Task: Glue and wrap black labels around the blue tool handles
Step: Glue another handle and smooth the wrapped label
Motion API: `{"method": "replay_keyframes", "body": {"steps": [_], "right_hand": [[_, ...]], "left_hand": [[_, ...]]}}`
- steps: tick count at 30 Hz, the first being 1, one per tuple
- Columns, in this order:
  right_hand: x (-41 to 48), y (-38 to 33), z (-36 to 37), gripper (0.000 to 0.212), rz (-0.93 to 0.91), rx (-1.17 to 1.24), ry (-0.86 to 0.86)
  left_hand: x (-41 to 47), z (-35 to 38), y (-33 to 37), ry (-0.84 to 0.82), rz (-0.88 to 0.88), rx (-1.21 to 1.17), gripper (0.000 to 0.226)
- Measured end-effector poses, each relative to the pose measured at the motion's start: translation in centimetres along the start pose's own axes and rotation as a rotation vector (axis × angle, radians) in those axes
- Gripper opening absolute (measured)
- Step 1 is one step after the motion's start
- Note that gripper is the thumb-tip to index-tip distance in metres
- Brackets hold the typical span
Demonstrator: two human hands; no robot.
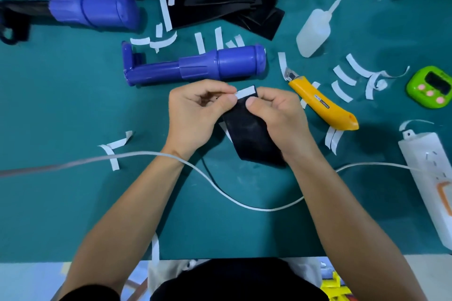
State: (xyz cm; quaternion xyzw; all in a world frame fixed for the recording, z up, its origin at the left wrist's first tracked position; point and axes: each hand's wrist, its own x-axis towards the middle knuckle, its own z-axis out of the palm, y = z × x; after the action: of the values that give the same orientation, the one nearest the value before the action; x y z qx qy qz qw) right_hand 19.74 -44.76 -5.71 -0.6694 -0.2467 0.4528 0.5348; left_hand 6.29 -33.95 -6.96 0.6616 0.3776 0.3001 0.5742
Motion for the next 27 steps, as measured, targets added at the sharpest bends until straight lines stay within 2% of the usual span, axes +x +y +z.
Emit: {"method": "replay_keyframes", "body": {"steps": [3, 5, 8, 14, 17, 23, 27], "right_hand": [[0.0, 0.0, 0.2, 0.024, -0.06, 0.002, 0.053], [0.1, 0.1, 0.3, 0.024, -0.112, -0.033, 0.112], [0.3, 0.6, 0.4, 0.011, -0.139, -0.095, 0.15], [0.1, 1.0, 0.7, 0.021, -0.196, -0.105, 0.086], [0.1, 1.0, 0.9, 0.024, -0.238, -0.203, 0.077], [-0.2, 1.5, 1.1, 0.023, -0.358, -0.455, 0.084], [-0.3, 1.5, 1.2, 0.026, -0.412, -0.516, 0.079]], "left_hand": [[-0.1, 0.0, -0.1, 0.039, 0.011, 0.03, 0.026], [-0.4, 0.2, -0.2, 0.104, 0.168, 0.216, 0.018], [-0.8, 0.4, -0.4, 0.164, 0.448, 0.452, 0.005], [-1.0, 0.4, -0.7, 0.206, 0.677, 0.608, 0.003], [-1.3, 0.3, -0.7, 0.223, 0.711, 0.661, 0.006], [-1.6, 0.1, -0.3, 0.212, 0.672, 0.693, 0.009], [-1.6, -0.2, -0.4, 0.184, 0.693, 0.736, 0.01]]}}
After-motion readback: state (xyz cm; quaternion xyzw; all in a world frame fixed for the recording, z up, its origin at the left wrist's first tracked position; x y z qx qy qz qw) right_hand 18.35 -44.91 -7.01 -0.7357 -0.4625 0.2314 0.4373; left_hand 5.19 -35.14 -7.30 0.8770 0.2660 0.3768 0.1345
